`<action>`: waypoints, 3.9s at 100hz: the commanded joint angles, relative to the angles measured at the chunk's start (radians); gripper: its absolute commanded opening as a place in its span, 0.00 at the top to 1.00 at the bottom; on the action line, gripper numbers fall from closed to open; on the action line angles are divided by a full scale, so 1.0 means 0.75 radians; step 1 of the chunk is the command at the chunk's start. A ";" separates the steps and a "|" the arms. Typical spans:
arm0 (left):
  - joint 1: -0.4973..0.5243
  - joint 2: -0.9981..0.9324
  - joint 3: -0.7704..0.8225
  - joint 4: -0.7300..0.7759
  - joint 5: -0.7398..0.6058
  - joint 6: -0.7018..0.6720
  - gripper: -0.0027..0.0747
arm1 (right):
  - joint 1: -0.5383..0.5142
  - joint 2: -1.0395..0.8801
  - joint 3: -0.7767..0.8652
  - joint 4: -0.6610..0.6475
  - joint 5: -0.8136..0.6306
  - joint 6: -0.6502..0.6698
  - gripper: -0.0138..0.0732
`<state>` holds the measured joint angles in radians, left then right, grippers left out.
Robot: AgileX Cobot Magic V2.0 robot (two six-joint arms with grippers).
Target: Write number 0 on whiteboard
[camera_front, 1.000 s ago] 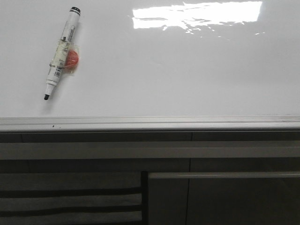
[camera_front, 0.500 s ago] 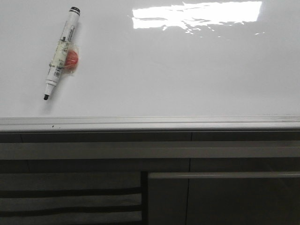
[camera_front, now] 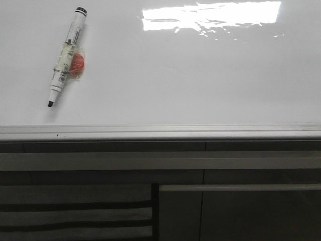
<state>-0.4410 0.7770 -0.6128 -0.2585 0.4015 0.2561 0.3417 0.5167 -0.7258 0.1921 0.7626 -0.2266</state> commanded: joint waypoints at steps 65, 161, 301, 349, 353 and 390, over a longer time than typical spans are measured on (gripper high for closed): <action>-0.245 0.381 -0.038 0.005 -0.535 0.093 0.41 | -0.003 0.015 -0.027 0.016 -0.132 -0.016 0.50; -0.093 0.567 -0.043 -0.170 -0.632 0.093 0.41 | -0.003 0.047 -0.024 0.016 -0.160 -0.016 0.50; -0.093 0.814 -0.155 -0.161 -0.642 0.093 0.99 | -0.003 0.065 -0.024 0.016 -0.171 0.008 0.50; -0.229 0.523 -0.155 0.152 -0.359 0.095 0.99 | -0.003 0.065 -0.024 0.098 -0.048 -0.093 0.50; -0.265 0.470 -0.155 0.206 -0.335 0.095 0.99 | -0.003 0.066 -0.024 0.180 -0.048 -0.210 0.50; -0.710 0.182 -0.155 0.722 -0.188 0.097 0.99 | -0.003 0.180 -0.070 0.921 -0.026 -1.015 0.44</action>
<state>-0.9108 0.9426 -0.7019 0.1936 0.2924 0.3297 0.3417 0.6211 -0.7235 0.8079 0.7791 -0.9209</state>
